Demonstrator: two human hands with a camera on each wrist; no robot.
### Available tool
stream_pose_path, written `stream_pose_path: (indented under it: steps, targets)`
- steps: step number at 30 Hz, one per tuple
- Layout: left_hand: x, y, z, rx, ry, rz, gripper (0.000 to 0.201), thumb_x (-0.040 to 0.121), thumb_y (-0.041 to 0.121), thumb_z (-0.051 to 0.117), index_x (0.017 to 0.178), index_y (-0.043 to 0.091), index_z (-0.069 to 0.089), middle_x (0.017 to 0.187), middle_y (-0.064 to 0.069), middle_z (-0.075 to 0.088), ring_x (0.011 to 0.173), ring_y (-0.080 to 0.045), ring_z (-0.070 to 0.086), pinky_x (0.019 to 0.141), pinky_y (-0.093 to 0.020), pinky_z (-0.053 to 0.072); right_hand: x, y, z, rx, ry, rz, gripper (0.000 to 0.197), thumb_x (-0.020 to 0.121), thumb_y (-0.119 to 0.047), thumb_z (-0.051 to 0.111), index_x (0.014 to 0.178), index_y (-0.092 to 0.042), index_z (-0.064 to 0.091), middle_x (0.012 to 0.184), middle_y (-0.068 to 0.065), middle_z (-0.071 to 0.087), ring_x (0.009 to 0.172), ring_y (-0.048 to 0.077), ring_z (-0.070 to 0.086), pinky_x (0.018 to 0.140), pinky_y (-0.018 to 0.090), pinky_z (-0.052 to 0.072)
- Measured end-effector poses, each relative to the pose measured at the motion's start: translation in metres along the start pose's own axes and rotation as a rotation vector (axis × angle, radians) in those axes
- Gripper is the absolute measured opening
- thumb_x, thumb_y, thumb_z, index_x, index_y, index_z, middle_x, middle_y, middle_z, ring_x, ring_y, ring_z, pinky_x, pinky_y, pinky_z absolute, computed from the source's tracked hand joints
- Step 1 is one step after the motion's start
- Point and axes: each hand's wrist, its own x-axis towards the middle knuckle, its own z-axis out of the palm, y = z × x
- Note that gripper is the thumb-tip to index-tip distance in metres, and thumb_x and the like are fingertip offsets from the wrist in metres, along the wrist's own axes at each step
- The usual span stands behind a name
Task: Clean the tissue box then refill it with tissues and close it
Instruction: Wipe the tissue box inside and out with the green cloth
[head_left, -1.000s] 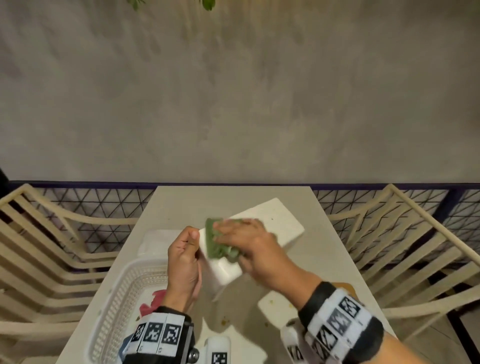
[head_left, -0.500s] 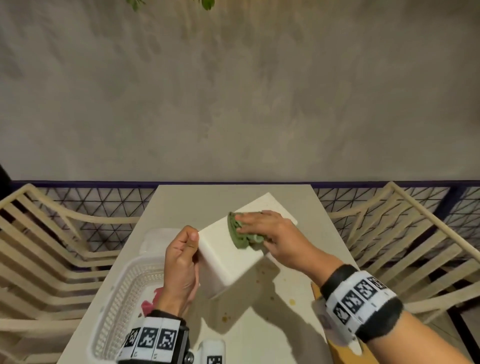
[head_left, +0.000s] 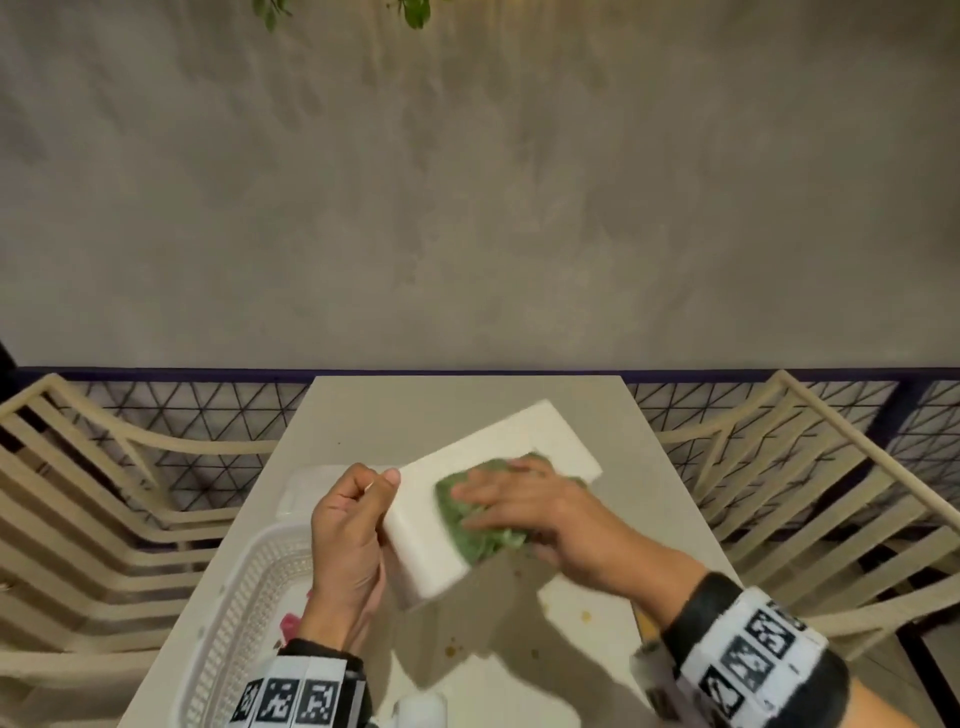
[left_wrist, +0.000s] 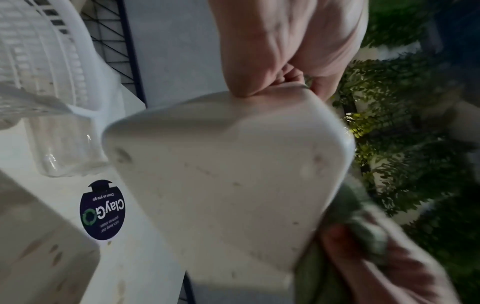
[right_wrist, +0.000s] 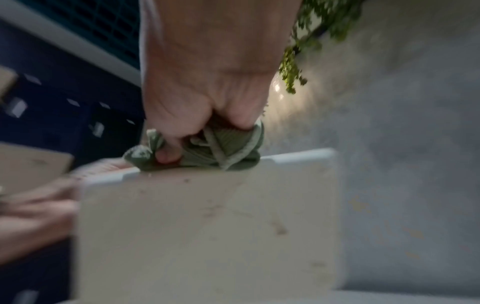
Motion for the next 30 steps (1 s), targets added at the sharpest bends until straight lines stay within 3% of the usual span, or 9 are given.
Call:
stream_pose_path:
  steps: [3, 8, 12, 15, 18, 19, 21, 26, 30]
  targets:
    - [0.000, -0.004, 0.009, 0.053, 0.038, 0.064, 0.038, 0.084, -0.001, 0.056, 0.053, 0.015, 0.041, 0.050, 0.009, 0.044, 0.052, -0.003, 0.041, 0.050, -0.017, 0.034, 0.016, 0.013, -0.010, -0.056, 0.197, 0.180, 0.041, 0.069, -0.022, 0.049, 0.099, -0.011, 0.073, 0.117, 0.007, 0.067, 0.113, 0.013, 0.053, 0.096, 0.052, 0.040]
    - [0.010, -0.002, 0.006, -0.020, 0.073, 0.075, 0.041, 0.080, 0.005, 0.061, 0.047, 0.019, 0.043, 0.049, 0.007, 0.044, 0.051, -0.007, 0.042, 0.052, -0.023, 0.039, 0.017, -0.011, 0.017, -0.039, 0.029, -0.073, 0.043, 0.069, 0.005, 0.066, 0.106, -0.016, 0.069, 0.123, 0.001, 0.064, 0.122, 0.011, 0.049, 0.102, 0.033, 0.028]
    - [0.007, -0.006, 0.013, 0.044, 0.060, 0.087, 0.038, 0.076, 0.011, 0.062, 0.046, 0.021, 0.040, 0.050, 0.010, 0.039, 0.053, -0.004, 0.037, 0.053, -0.024, 0.030, 0.040, 0.006, -0.007, -0.087, 0.202, 0.200, 0.035, 0.069, -0.017, 0.053, 0.096, -0.011, 0.074, 0.115, 0.008, 0.068, 0.111, 0.019, 0.060, 0.100, 0.038, 0.032]
    - [0.014, -0.003, 0.009, -0.039, 0.115, 0.090, 0.042, 0.084, 0.003, 0.058, 0.048, 0.020, 0.042, 0.047, 0.008, 0.045, 0.048, -0.005, 0.043, 0.048, -0.022, 0.039, 0.049, -0.024, 0.017, -0.095, 0.094, 0.063, 0.037, 0.070, -0.015, 0.049, 0.098, -0.011, 0.073, 0.115, 0.006, 0.069, 0.111, 0.022, 0.060, 0.093, 0.026, 0.027]
    - [0.018, 0.003, 0.001, -0.040, 0.084, 0.109, 0.042, 0.083, 0.005, 0.058, 0.047, 0.020, 0.043, 0.053, 0.005, 0.044, 0.055, -0.008, 0.042, 0.054, -0.024, 0.037, 0.020, -0.008, 0.007, -0.086, -0.014, -0.093, 0.033, 0.079, 0.006, 0.062, 0.104, -0.013, 0.070, 0.122, 0.003, 0.065, 0.121, 0.013, 0.050, 0.104, 0.038, 0.028]
    - [0.016, 0.003, 0.001, -0.009, 0.066, 0.113, 0.041, 0.082, 0.007, 0.059, 0.047, 0.020, 0.042, 0.054, 0.005, 0.042, 0.057, -0.008, 0.040, 0.055, -0.024, 0.035, 0.017, 0.010, -0.002, -0.080, 0.034, -0.041, 0.021, 0.092, -0.013, 0.052, 0.102, -0.013, 0.070, 0.121, 0.004, 0.065, 0.120, 0.011, 0.050, 0.104, 0.045, 0.030]
    - [0.014, 0.001, 0.005, 0.018, 0.077, 0.111, 0.044, 0.084, 0.005, 0.058, 0.047, 0.021, 0.040, 0.056, 0.004, 0.040, 0.057, -0.007, 0.039, 0.055, -0.024, 0.033, 0.035, 0.020, -0.016, -0.075, 0.158, 0.174, 0.054, 0.054, 0.000, 0.048, 0.100, -0.010, 0.073, 0.120, 0.007, 0.066, 0.117, 0.013, 0.052, 0.102, 0.053, 0.033]
    - [0.019, 0.004, 0.002, -0.064, 0.112, 0.092, 0.047, 0.087, -0.001, 0.052, 0.046, 0.020, 0.043, 0.055, 0.005, 0.048, 0.056, -0.008, 0.043, 0.056, -0.025, 0.037, 0.027, -0.012, 0.011, -0.067, -0.023, -0.130, 0.021, 0.084, -0.006, 0.060, 0.100, -0.010, 0.072, 0.120, 0.005, 0.066, 0.120, 0.016, 0.051, 0.107, 0.028, 0.021]
    - [0.013, -0.003, 0.007, 0.024, 0.056, 0.101, 0.048, 0.087, -0.003, 0.051, 0.046, 0.020, 0.041, 0.055, 0.006, 0.043, 0.058, -0.008, 0.038, 0.056, -0.026, 0.031, 0.031, 0.023, -0.019, -0.050, 0.088, 0.164, 0.037, 0.066, -0.008, 0.058, 0.100, -0.010, 0.073, 0.120, 0.007, 0.066, 0.118, 0.015, 0.053, 0.104, 0.042, 0.030]
